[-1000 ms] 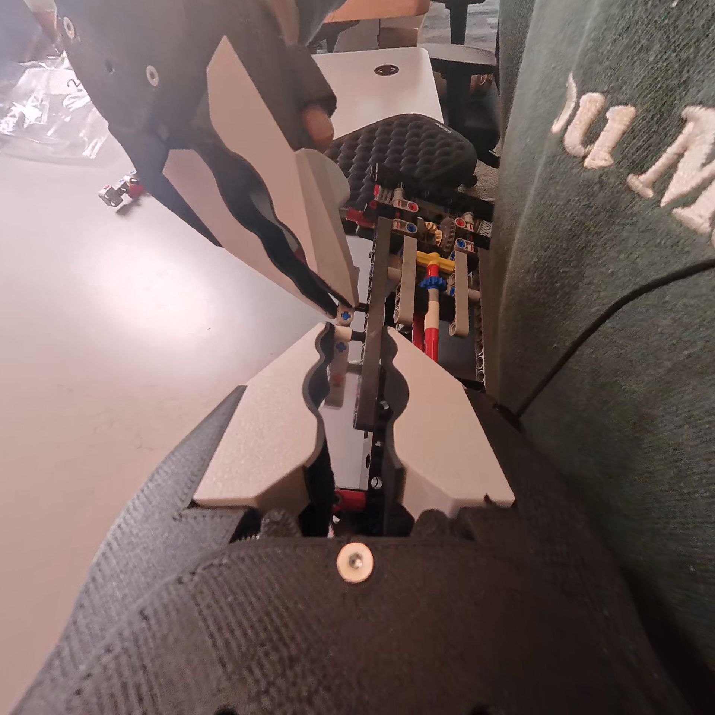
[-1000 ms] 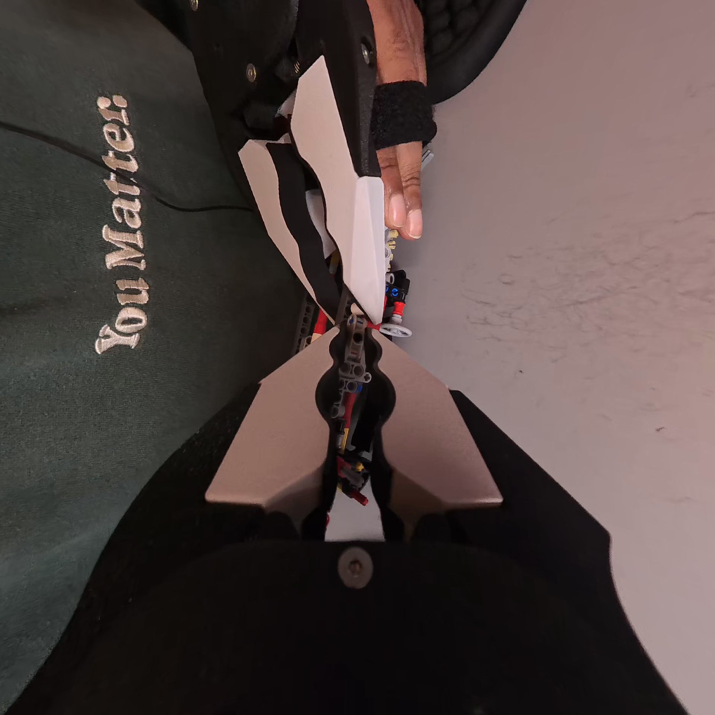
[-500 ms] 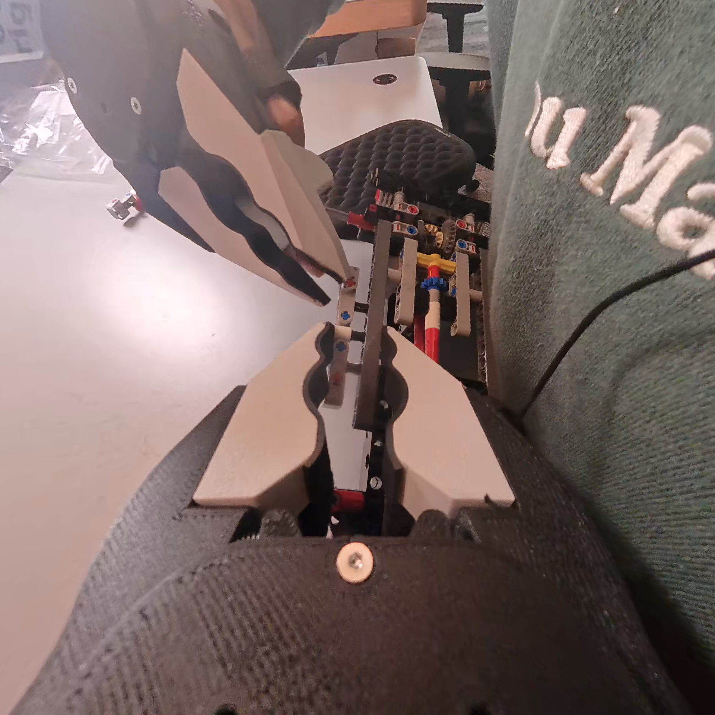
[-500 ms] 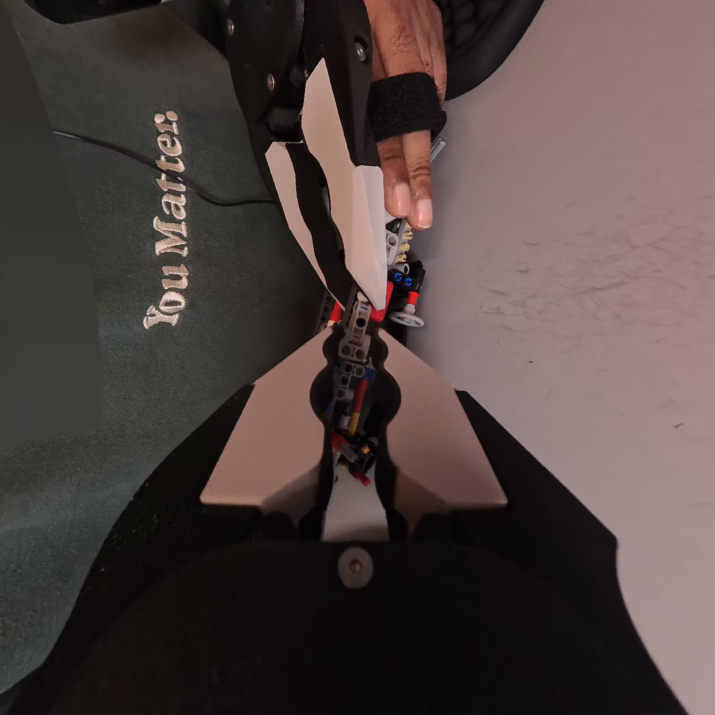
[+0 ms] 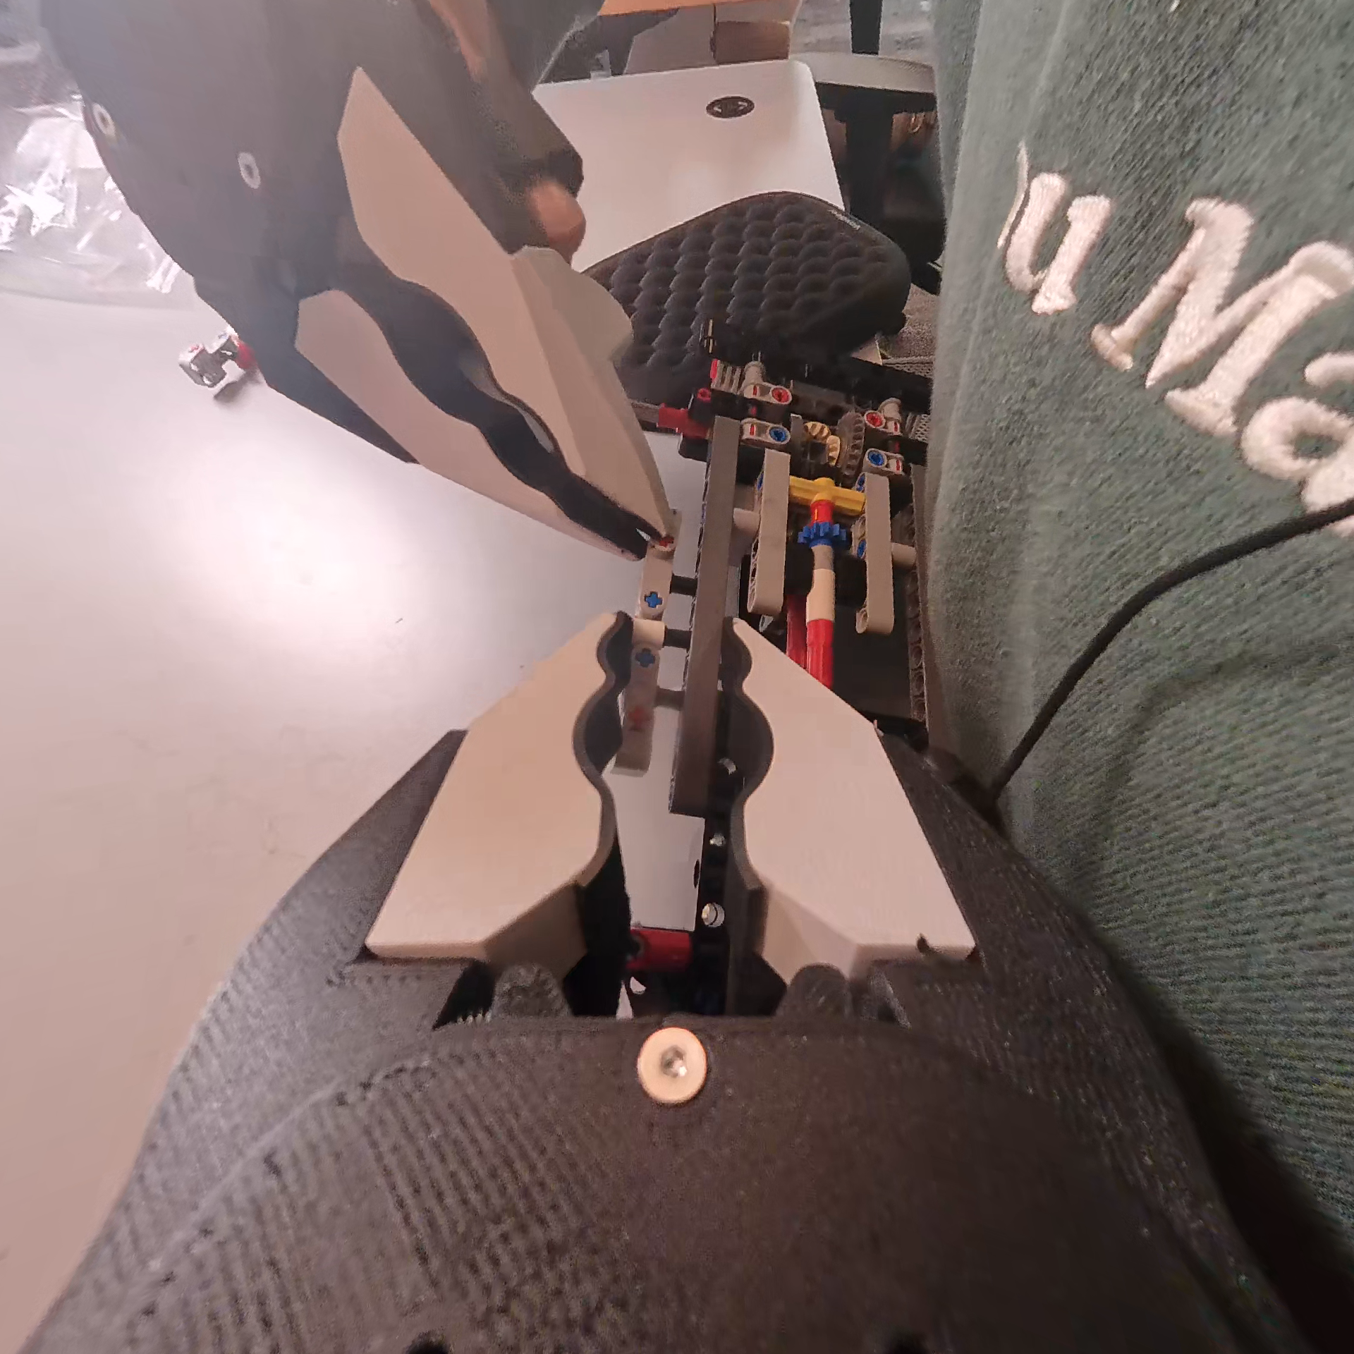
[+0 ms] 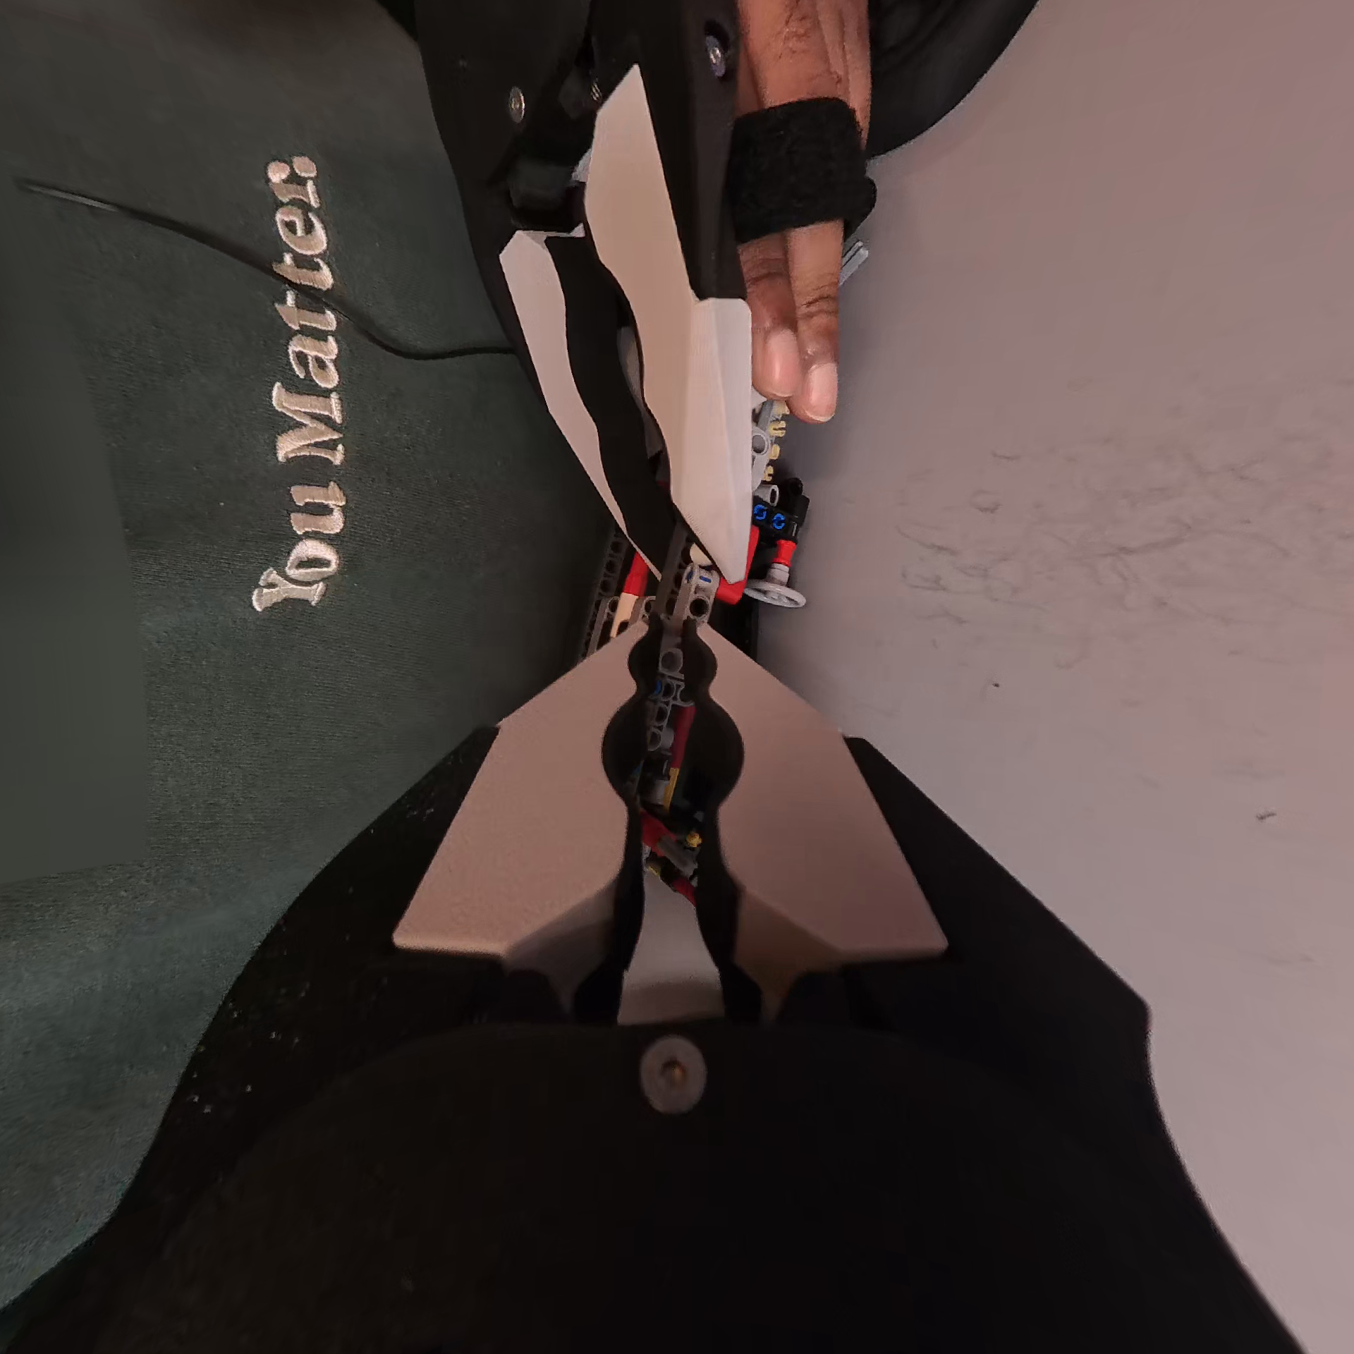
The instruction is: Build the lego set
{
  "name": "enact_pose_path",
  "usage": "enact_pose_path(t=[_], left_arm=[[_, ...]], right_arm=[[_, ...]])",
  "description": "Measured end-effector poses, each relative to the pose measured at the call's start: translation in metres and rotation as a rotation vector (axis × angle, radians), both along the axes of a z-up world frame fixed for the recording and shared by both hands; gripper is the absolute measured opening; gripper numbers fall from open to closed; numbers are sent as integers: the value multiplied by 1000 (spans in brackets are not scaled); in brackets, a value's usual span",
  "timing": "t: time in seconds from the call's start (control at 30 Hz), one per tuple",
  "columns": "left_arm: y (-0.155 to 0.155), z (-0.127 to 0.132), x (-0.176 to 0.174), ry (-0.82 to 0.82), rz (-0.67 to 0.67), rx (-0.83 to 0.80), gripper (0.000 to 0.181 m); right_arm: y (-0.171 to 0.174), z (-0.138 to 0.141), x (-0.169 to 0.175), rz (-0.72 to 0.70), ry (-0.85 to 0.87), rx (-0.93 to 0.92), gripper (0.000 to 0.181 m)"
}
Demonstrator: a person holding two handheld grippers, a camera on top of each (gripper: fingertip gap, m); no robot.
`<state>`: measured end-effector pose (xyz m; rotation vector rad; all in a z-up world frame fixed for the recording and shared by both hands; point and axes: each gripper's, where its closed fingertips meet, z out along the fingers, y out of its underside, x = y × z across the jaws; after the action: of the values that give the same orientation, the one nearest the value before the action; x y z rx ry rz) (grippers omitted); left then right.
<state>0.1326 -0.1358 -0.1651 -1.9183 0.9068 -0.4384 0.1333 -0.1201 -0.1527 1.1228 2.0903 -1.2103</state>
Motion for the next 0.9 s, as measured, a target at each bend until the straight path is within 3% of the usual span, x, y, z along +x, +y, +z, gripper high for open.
enact_pose_path(t=[0.6, 0.8, 0.9], left_arm=[[0, -5, -1, -1, 8, -81, 23], [1, -5, -1, 9, 11, -67, 23], [2, -5, -1, 14, 8, -61, 23]], right_arm=[[0, -7, -1, 73, 53, 67, 3], [4, -5, -13, -19, -4, -11, 21], [1, -12, -8, 8, -60, -31, 19]])
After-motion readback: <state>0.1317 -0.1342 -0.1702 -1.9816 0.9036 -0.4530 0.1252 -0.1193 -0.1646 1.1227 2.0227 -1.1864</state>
